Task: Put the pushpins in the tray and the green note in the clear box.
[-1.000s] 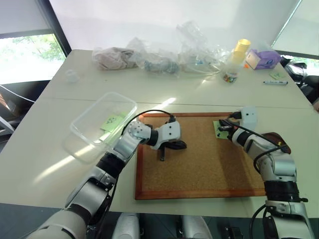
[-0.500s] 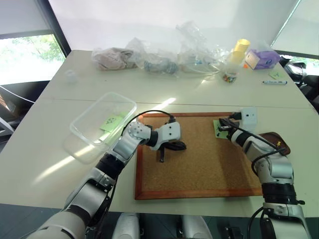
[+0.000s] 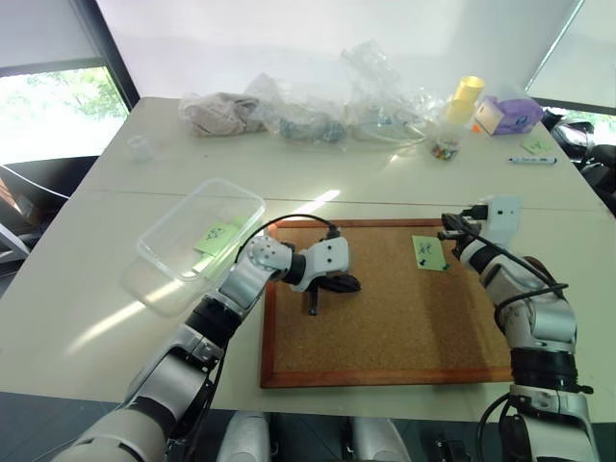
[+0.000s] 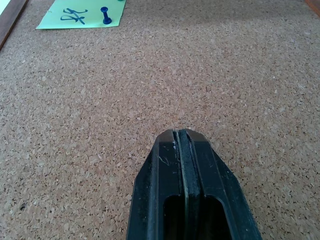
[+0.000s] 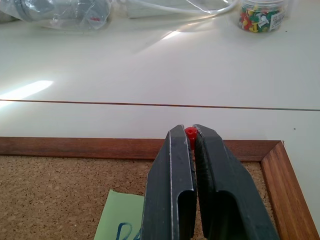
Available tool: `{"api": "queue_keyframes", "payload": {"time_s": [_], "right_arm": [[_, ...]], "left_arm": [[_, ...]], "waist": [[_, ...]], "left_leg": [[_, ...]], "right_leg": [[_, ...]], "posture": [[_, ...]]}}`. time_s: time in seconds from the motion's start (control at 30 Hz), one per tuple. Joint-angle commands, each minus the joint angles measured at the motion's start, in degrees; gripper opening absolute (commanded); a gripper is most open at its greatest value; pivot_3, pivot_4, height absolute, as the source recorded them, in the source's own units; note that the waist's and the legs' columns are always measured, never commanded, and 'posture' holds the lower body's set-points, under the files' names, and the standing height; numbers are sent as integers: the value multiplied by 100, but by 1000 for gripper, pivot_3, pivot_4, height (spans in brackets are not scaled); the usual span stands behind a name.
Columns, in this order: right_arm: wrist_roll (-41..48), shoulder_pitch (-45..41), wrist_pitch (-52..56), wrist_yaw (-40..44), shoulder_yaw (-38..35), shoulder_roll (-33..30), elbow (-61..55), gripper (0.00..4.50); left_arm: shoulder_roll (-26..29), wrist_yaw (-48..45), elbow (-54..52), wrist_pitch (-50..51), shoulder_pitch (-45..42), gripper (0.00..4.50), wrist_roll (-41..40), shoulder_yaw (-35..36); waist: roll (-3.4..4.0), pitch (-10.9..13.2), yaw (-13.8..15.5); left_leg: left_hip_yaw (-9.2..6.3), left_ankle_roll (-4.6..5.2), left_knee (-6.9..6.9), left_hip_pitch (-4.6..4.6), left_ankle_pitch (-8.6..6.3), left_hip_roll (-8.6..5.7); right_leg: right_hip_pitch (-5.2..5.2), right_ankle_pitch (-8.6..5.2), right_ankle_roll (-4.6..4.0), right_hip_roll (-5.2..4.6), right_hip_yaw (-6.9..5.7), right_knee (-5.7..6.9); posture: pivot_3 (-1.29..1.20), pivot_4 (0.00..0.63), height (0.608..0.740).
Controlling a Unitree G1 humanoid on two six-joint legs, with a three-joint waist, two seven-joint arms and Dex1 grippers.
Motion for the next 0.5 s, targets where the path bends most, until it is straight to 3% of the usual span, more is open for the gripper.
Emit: {"api": "queue_keyframes", "payload": {"time_s": [0.03, 0.17, 0.3, 0.5], "right_arm": [[51, 146, -44, -49, -255, -72, -435, 28], [197, 732, 233, -200, -778, -239, -1260, 28], [399, 1909, 832, -389, -1727, -380, -2450, 28], [706, 2609, 1229, -396, -2331, -283, -2661, 28]], "left_arm": [[1, -258, 128, 49, 199, 0, 137, -407], [20, -256, 50, -9, 219, 0, 114, -375], [-10, -89, 86, -138, 156, 0, 166, -306], [-145, 95, 240, -263, 65, 0, 222, -234]], "waist": [[0, 0, 3], [5, -2, 30], [8, -7, 89], [29, -24, 68]], "left_leg": [[0, 0, 0, 0, 0, 0], [-2, -12, -1, -1, 6, 0], [-7, -4, -5, -4, 2, -1], [-17, 1, -3, 34, -1, 0]], "right_leg": [[0, 0, 0, 0, 0, 0], [0, 0, 0, 0, 0, -1], [0, -1, 1, 0, 1, -3], [35, -12, -22, 3, 12, -6]], "posture": [[0, 150, 740], [0, 150, 740], [0, 150, 740], [0, 150, 740]]}}
